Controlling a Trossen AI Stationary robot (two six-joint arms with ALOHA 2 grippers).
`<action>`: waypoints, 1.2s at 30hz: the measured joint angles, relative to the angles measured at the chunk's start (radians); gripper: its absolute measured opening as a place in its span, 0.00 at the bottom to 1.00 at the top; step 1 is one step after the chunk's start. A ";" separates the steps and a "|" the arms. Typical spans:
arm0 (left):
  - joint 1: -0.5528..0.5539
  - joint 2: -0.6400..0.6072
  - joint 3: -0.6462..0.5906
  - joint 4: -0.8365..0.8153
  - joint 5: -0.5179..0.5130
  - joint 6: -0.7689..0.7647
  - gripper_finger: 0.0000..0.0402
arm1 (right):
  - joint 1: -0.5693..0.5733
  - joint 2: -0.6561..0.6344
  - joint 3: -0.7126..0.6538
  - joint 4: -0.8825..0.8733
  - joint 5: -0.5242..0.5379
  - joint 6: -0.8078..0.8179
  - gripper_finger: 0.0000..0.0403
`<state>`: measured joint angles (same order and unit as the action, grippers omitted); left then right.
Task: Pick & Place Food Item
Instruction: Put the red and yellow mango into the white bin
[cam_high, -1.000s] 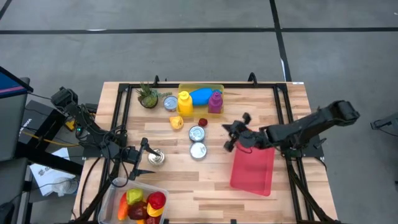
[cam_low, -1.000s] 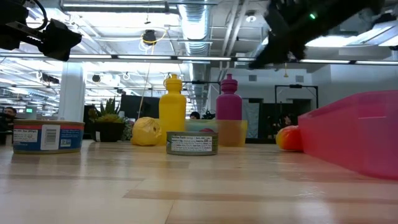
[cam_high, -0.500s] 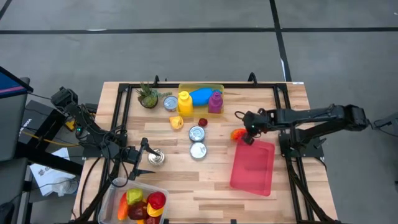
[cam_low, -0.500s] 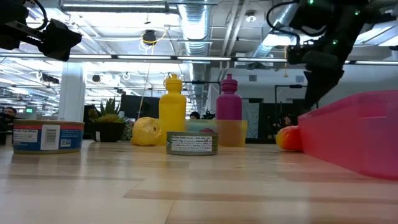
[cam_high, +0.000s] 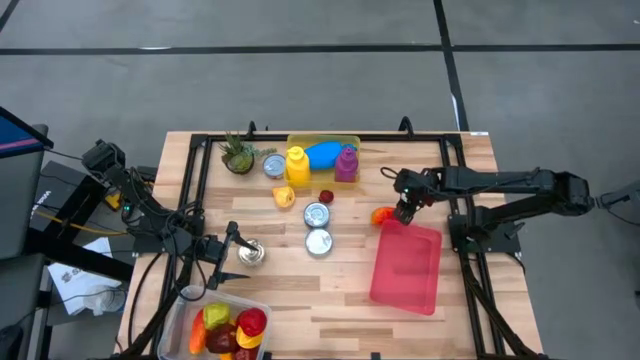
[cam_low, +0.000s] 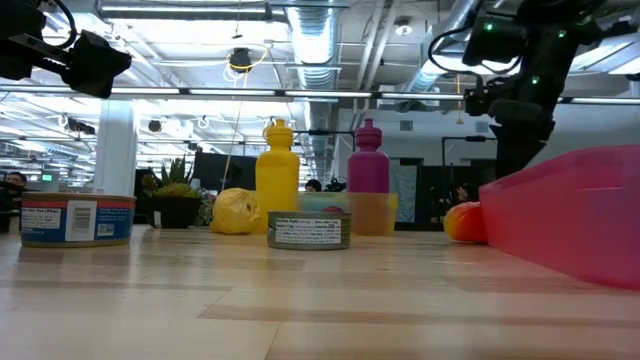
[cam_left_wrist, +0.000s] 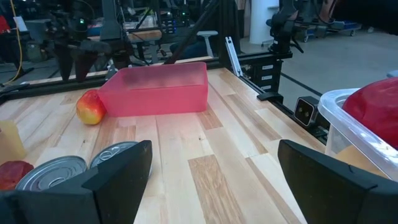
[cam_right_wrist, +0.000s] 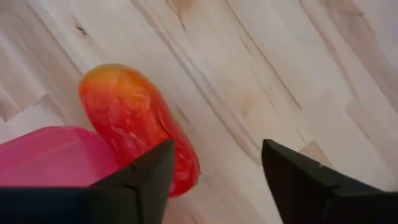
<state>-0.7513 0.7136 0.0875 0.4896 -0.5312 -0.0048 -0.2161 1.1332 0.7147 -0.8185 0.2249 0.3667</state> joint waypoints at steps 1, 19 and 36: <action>0.000 0.000 0.000 0.000 0.000 0.000 0.85 | -0.010 0.000 0.000 -0.003 -0.013 -0.001 0.59; 0.000 0.000 0.000 0.000 0.000 0.000 0.85 | -0.094 0.001 0.000 0.012 -0.255 -0.018 0.86; 0.000 0.000 0.000 -0.001 0.000 0.000 0.85 | -0.079 0.357 0.055 0.069 -0.280 -0.142 0.88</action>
<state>-0.7509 0.7136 0.0875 0.4888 -0.5315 -0.0048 -0.2951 1.4899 0.7699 -0.7491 -0.0552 0.2247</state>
